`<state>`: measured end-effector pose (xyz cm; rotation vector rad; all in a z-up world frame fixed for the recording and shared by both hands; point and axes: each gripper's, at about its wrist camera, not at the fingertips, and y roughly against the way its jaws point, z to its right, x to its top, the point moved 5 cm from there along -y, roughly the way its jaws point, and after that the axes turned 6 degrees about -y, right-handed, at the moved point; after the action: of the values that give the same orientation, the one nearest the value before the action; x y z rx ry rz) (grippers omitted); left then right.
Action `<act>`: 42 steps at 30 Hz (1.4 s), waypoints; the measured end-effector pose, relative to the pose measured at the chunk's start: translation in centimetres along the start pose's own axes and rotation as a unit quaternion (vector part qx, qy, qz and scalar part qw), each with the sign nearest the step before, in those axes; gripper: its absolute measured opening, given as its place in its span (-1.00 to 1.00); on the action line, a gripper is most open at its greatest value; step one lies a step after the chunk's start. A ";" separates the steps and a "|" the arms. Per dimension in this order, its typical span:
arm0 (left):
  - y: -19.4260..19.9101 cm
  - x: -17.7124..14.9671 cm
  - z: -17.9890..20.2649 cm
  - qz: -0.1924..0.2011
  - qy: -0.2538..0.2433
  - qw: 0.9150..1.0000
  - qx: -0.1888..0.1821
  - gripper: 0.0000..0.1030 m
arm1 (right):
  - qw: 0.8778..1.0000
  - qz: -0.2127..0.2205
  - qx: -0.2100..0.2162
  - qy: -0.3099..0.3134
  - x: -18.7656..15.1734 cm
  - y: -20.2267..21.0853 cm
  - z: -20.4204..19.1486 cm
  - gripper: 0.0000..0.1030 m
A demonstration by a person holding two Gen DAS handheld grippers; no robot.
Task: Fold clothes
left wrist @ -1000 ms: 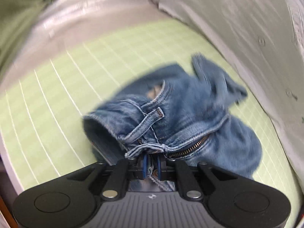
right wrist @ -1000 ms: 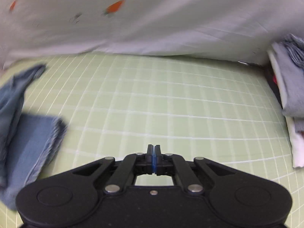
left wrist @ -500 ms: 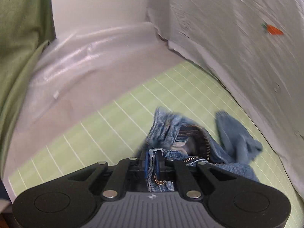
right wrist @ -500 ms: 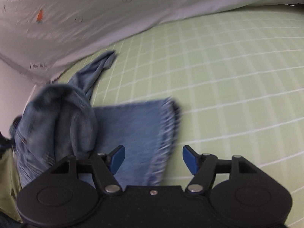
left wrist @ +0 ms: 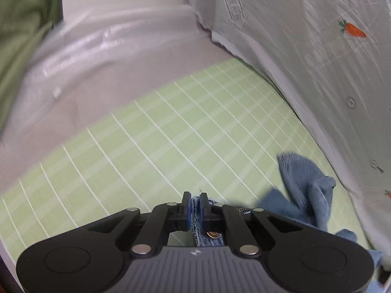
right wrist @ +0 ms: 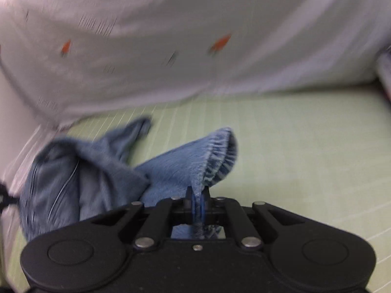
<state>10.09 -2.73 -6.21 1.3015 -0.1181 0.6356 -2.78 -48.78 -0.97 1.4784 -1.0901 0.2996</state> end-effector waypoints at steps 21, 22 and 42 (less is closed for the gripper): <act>-0.5 -17.2 11.1 -0.136 0.010 0.987 -0.081 0.55 | 0.991 -0.077 -0.088 -0.063 -3.3 -6.9 15.5 0.57; -0.6 -17.4 11.7 -0.140 0.005 0.986 -0.087 0.55 | 0.991 -0.081 -0.091 -0.063 -3.6 -7.2 15.8 0.57; -3.0 -8.4 9.1 -0.086 -0.014 0.995 -0.053 -0.79 | 0.987 -0.100 -0.117 -0.035 -4.7 -8.8 17.3 -0.70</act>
<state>7.09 -14.55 -9.77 1.2044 -0.0612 0.4581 -5.50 -63.35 -14.37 1.3813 -0.9867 -0.0224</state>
